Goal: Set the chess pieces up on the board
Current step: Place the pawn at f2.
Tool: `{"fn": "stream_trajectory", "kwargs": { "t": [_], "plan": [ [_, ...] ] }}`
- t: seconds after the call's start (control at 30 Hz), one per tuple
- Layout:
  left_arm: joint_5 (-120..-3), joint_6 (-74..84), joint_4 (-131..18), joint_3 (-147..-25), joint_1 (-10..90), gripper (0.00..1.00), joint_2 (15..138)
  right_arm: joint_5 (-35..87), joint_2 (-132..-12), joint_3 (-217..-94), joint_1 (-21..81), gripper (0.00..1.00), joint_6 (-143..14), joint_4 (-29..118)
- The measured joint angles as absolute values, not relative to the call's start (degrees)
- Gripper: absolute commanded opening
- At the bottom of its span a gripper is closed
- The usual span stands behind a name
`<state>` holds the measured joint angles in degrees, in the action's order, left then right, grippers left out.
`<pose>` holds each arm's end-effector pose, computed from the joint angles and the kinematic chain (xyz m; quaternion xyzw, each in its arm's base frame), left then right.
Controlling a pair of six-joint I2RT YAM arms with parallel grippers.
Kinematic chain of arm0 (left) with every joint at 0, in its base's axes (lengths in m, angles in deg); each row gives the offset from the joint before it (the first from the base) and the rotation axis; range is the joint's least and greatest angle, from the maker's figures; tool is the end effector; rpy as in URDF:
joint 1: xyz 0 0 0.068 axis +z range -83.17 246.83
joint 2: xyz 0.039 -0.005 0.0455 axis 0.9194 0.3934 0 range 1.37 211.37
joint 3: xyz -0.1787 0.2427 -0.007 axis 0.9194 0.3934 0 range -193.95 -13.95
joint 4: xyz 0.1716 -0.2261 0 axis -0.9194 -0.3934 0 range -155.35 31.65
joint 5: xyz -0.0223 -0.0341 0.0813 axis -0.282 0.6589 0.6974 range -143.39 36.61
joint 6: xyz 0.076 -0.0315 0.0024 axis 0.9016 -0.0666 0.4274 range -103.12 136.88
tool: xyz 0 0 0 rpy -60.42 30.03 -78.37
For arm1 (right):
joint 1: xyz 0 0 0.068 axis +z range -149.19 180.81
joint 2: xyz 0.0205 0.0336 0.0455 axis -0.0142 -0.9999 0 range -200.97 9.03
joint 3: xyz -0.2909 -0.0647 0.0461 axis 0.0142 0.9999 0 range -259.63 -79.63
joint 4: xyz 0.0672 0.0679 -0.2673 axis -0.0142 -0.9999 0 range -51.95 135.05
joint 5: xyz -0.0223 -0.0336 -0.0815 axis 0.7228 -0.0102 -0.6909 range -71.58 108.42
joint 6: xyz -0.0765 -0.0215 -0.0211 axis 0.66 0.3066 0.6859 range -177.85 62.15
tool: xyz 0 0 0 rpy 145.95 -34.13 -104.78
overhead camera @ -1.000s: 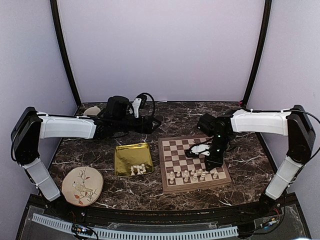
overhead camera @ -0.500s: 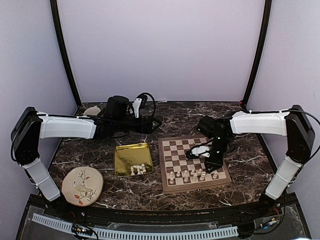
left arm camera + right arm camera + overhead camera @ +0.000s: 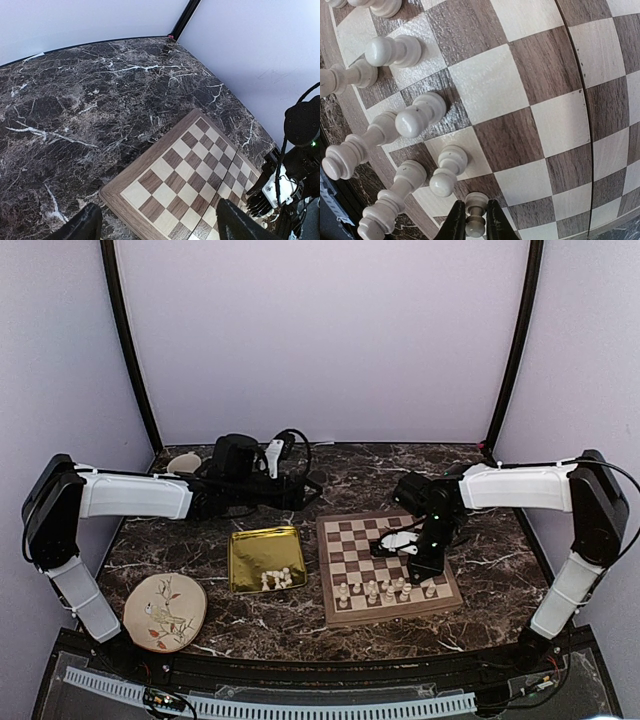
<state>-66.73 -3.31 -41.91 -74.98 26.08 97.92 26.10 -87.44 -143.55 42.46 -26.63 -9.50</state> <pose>0.3246 -0.3017 0.2508 0.2108 0.7839 -0.3737 0.4487 0.2322 0.2194 0.1664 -0.5938 0.8015 0.0690 0.0191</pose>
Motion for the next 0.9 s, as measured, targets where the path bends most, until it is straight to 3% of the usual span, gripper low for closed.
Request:
{"fn": "stream_trajectory", "kwargs": {
  "t": [0.33, 0.57, 0.9],
  "plan": [
    [-67.76, -3.42, -41.89, -74.85, 26.08, 0.8, 97.92, 27.39, -87.53, -143.57, 42.46, 0.15, -26.65, -9.34],
    [-67.89, -3.51, -42.06, -74.54, 26.08, 0.8, 97.92, 27.61, -87.53, -143.57, 42.46, 0.23, -26.74, -9.26],
    [-64.85, -0.42, -58.82, -75.99, 25.77, 0.68, 97.33, 27.78, -83.02, -143.62, 42.39, 0.3, -26.83, -10.5]
  ]
}}
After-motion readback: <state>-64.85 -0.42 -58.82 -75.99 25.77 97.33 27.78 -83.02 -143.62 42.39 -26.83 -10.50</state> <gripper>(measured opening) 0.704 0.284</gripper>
